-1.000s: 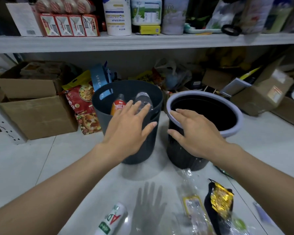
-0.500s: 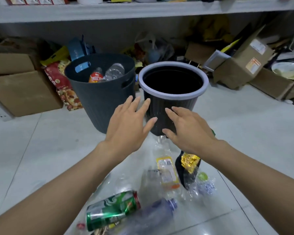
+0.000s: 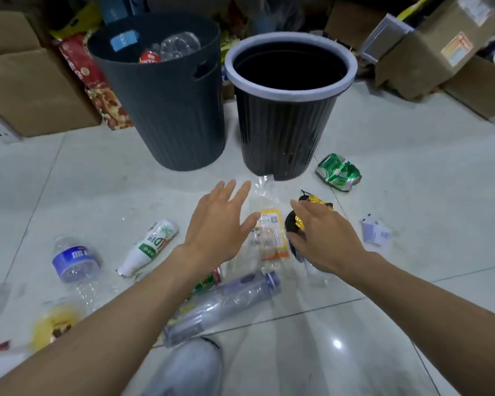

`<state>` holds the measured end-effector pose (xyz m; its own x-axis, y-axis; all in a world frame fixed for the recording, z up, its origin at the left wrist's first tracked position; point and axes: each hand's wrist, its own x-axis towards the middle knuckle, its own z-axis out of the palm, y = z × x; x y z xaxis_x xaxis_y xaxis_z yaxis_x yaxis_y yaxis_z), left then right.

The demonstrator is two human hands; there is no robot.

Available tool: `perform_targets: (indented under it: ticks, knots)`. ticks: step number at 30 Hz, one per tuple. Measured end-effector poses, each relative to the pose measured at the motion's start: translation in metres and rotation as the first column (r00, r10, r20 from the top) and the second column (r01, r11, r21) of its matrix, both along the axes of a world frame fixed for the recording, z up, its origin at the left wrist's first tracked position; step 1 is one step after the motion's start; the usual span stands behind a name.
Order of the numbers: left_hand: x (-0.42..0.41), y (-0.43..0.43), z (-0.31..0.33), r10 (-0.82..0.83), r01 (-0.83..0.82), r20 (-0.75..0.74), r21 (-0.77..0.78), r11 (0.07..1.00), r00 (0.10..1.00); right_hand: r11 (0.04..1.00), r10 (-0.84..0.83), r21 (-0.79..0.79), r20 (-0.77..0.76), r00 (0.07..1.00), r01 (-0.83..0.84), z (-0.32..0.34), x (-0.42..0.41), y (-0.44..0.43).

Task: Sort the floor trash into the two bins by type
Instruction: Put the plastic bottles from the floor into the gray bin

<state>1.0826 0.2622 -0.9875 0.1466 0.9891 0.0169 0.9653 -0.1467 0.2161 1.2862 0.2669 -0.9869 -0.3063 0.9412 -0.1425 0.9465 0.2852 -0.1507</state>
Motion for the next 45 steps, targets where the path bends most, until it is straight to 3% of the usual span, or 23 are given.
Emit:
perform_targets:
  ticks: [12, 23, 31, 36, 45]
  knots:
    - [0.009, -0.01, -0.04, -0.038, 0.036, -0.024, -0.096, 0.995, 0.999, 0.998, 0.06, -0.015, -0.043, 0.997, -0.061, -0.03, 0.0, -0.013]
    - [0.006, 0.015, -0.076, -0.126, 0.09, -0.089, -0.33, 0.94, 0.988, 0.999, 0.045, -0.011, -0.074, 0.996, -0.046, -0.038, 0.006, -0.014]
    - [0.005, 0.018, -0.069, -0.148, 0.146, 0.012, -0.235, 0.961, 0.989, 0.999, 0.01, -0.048, -0.122, 0.992, -0.016, -0.037, 0.018, -0.014]
    - [0.013, 0.023, -0.05, -0.256, 0.263, 0.069, -0.124, 0.957, 0.964, 0.995, 0.061, -0.066, -0.241, 0.969, -0.08, -0.035, 0.025, -0.013]
    - [0.037, 0.023, -0.025, -0.418, 0.423, 0.111, -0.027, 0.906, 0.902, 0.999, 0.001, -0.033, -0.366, 0.931, -0.014, -0.029, 0.045, -0.017]
